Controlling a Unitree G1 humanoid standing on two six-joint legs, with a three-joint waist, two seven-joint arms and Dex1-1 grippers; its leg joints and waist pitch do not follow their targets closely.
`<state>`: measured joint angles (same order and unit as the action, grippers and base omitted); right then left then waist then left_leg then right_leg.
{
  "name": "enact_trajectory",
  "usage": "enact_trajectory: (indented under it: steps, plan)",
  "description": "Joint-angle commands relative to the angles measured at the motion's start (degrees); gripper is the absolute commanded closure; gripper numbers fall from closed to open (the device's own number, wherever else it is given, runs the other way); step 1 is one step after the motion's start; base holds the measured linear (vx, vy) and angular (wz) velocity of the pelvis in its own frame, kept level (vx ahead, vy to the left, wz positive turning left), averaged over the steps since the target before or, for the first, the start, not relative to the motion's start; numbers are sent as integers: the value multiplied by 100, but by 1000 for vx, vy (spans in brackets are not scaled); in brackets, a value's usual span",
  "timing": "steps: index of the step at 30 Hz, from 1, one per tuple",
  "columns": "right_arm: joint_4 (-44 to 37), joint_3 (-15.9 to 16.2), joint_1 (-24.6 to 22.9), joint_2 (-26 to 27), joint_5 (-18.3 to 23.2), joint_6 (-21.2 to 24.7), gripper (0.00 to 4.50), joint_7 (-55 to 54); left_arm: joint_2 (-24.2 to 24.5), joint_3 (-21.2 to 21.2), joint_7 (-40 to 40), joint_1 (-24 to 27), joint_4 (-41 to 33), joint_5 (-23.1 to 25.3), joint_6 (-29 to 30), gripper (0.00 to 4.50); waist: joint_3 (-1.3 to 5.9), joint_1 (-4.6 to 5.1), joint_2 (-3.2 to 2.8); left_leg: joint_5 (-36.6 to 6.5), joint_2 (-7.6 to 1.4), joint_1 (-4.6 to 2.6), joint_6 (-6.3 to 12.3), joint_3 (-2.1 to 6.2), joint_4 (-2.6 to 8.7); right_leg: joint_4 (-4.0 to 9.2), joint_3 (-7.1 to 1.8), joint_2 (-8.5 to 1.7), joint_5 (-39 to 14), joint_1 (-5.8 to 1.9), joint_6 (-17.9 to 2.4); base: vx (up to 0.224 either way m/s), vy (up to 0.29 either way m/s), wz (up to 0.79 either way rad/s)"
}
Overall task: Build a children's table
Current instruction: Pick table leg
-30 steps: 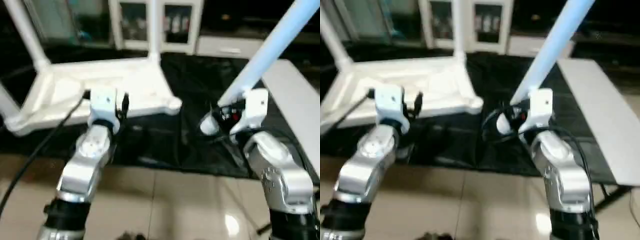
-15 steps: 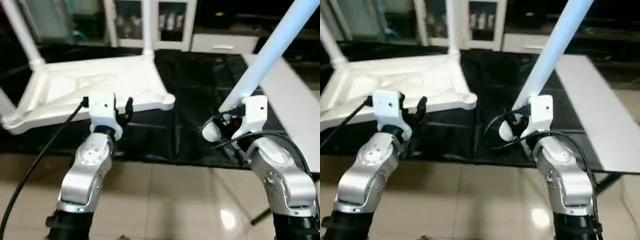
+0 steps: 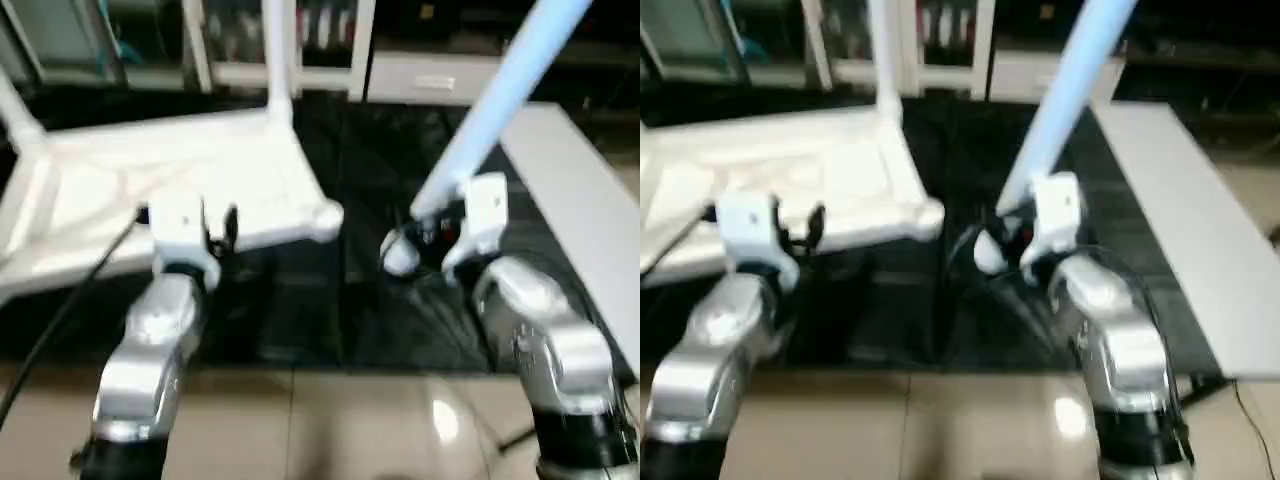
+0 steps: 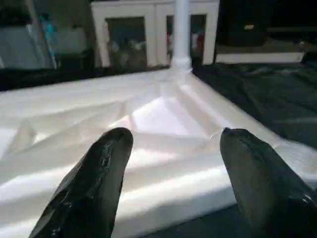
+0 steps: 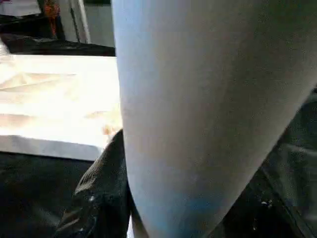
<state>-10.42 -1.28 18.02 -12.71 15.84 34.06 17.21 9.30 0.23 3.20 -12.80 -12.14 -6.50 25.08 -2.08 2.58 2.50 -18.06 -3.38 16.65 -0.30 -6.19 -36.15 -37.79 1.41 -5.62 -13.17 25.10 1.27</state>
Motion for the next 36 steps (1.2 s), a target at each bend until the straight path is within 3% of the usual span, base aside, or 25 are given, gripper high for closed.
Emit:
enact_trajectory:
  steps: [1, 3, 4, 5, 6, 8, 9, 10, 14, 15, 16, 17, 19, 21, 23, 24, 25, 26, 28, 29, 30, 31, 33, 34, 36]
  plan:
    - [-16, -125, -18, -68, -6, -91, 267, -24, -44, -79, -74, -30, -46, 29, 66, 120, 346, -293, 185, -521, 94, 348, 1303, -129, -427, 939, -992, -725, -1344, -996, -703, 144, -66, 6]
    - [-27, -142, -49, -46, -2, -92, 267, -57, -9, -84, -123, -61, 10, 47, 54, 120, 307, -371, 97, 28, -154, 679, 458, 151, -771, 839, -897, -821, -1859, -1236, -1615, 144, -52, -1]
    - [-44, -143, -64, -40, 1, -87, 267, -62, -2, -81, -134, -71, 31, 49, 46, 120, 207, -394, -19, 363, -317, 708, 88, 200, -740, 943, -700, -809, -1817, -1156, -2110, 118, -27, -5]
    - [-55, -143, -72, -39, 2, -83, 267, -63, 2, -78, -145, -77, 42, 46, 44, 120, 207, -394, -19, 363, -317, 708, 88, 200, -740, 943, -700, -809, -1817, -1156, -2110, 118, -27, -5]
    - [-80, -143, -93, -41, -1, -74, 267, -61, 18, -77, -202, -92, 64, 30, 56, 120, 146, -381, -151, 669, -478, 733, 98, 212, -480, 1010, -440, -679, -2178, -1081, -2155, 108, 19, -4]
    - [-108, -151, -121, -50, -6, -68, 267, -55, 52, -87, -275, -111, 89, 36, 52, 120, 78, -321, -455, 155, -703, 389, 149, 151, 306, 1016, 102, -152, -2827, -952, -1524, 126, 100, -2]
    - [-114, -157, -128, -53, -5, -68, 267, -54, 62, -86, -288, -121, 103, 45, 44, 120, 81, -40, -628, -1829, -1081, 101, 6, 574, 710, 328, 311, 333, -2207, -645, -1005, 121, 141, 1]
    - [-125, -202, -149, -52, 10, -64, 267, -88, 81, -66, -325, -161, 150, 58, 23, 120, 265, -34, -696, -2536, -1337, -380, 141, 876, 803, -150, 228, 232, -1188, -393, -710, 120, 99, 3]
    - [-159, -268, -198, -47, 24, -52, 267, -131, 123, -78, -404, -215, 200, 51, -6, 120, 232, 46, -547, -1329, -1165, -431, 1560, 720, 735, -243, 204, 87, -187, -102, -26, 126, 55, 2]
    - [-173, -271, -210, -47, 23, -43, 267, -136, 124, -88, -408, -227, 199, 50, -6, 120, 212, 24, -365, -1331, -957, -308, 1546, 473, 697, 140, 80, -60, 74, -226, -184, 111, -37, 0]
    - [-188, -275, -222, -44, 19, -34, 267, -140, 119, -91, -412, -242, 200, 48, -5, 120, 267, -102, -73, -1432, -448, 156, 1260, 51, 416, 647, -280, -276, -484, -806, -374, 96, -86, 9]
    - [-196, -275, -228, -43, 11, -31, 267, -144, 109, -92, -416, -246, 195, 44, 1, 120, 249, -374, -57, -634, -221, 449, 908, -52, -427, 1117, -851, -865, -2910, -1174, -879, 96, -86, 9]
    - [-221, -273, -236, -50, -14, -28, 267, -145, 85, -111, -432, -228, 173, 38, 3, 120, 282, -433, -71, 192, -323, 918, 540, 116, -659, 955, -783, -823, -2978, -1462, -1245, 132, -54, -3]
    - [-253, -252, -232, -84, -37, -25, 267, -144, 53, -136, -451, -193, 155, 51, -10, 120, 237, -446, -196, 633, -428, 911, 414, 111, -457, 976, -487, -619, -2411, -1344, -1705, 137, -19, -4]
    - [-314, -272, -227, -140, -16, -3, 267, -117, 7, -179, -524, -134, 124, 39, -25, 120, 192, -384, -472, 896, -635, 665, 451, 43, 191, 981, 24, -203, -2441, -1207, -1534, 152, 55, 3]
    - [-317, -275, -227, -146, -14, -4, 267, -113, 4, -184, -534, -129, 123, 37, -27, 120, 177, -146, -755, -601, -1030, 60, 425, 469, 577, 434, 311, 295, -1985, -735, -990, 176, 95, -5]
    - [-297, -297, -212, -204, -12, -18, 267, -73, -28, -206, -744, -107, 120, -132, -55, 120, 305, 25, -686, -1341, -1379, -342, 851, 901, 734, -165, 241, 267, -1298, -417, -693, 171, 82, 2]
    - [-263, -335, -193, -255, 10, -15, 267, -30, -14, -257, -1026, -86, 114, -330, -5, 120, 325, -3, -673, -1139, -1428, -413, 1118, 938, 660, -258, 190, 202, -975, -292, -485, 171, 82, 2]
    - [-238, -387, -184, -324, 52, -5, 267, 27, 17, -314, -1550, -17, 80, -708, -20, 120, 371, -38, -526, 2743, -1303, -221, 2346, 739, 307, -278, 25, -31, 248, 29, 174, 133, 37, 5]
    - [-237, -392, -185, -330, 56, -4, 267, 32, 21, -319, -1599, -9, 75, -743, -22, 120, 402, -80, -429, 3650, -1203, -129, 2348, 650, 180, -76, -103, -133, 772, 20, 213, 114, 19, -1]
    - [-217, -426, -156, -359, 105, 49, 267, 78, 83, -323, -1999, 43, 60, -1005, -96, 120, 457, -173, -121, 4025, -649, 241, 1678, 286, -143, 368, -378, -374, 2372, -222, 100, 0, 0, 0]
    - [-194, -445, -122, -402, 170, 97, 267, 168, 211, -363, -2408, 71, 94, -1214, -31, 91, 470, -305, -10, 3022, -283, 665, 1180, 121, -157, 252, -528, -443, 4188, -584, -237, 0, 0, 0]
    - [-178, -431, -54, -531, 243, 137, 267, 358, 644, -634, -3219, 65, 240, -1260, -29, 85, 503, -312, -10, 1770, -422, 652, 662, 107, 101, 217, -316, -335, 4511, -726, -548, 0, 0, 0]
    - [-163, -428, -31, -564, 266, 138, 267, 418, 720, -674, -3349, 42, 283, -1253, -21, 64, 438, -290, -149, 1411, -519, 599, 497, 120, 197, 257, -238, -239, 3578, -694, -850, 0, 0, 0]
    - [-97, -413, 49, -705, 370, 139, 267, 677, 1006, -786, -3858, -46, 456, -1258, 47, 49, 313, -256, -150, 688, -699, 494, 455, 113, 320, 390, -180, -187, 1351, -599, -1357, 0, 0, 0]
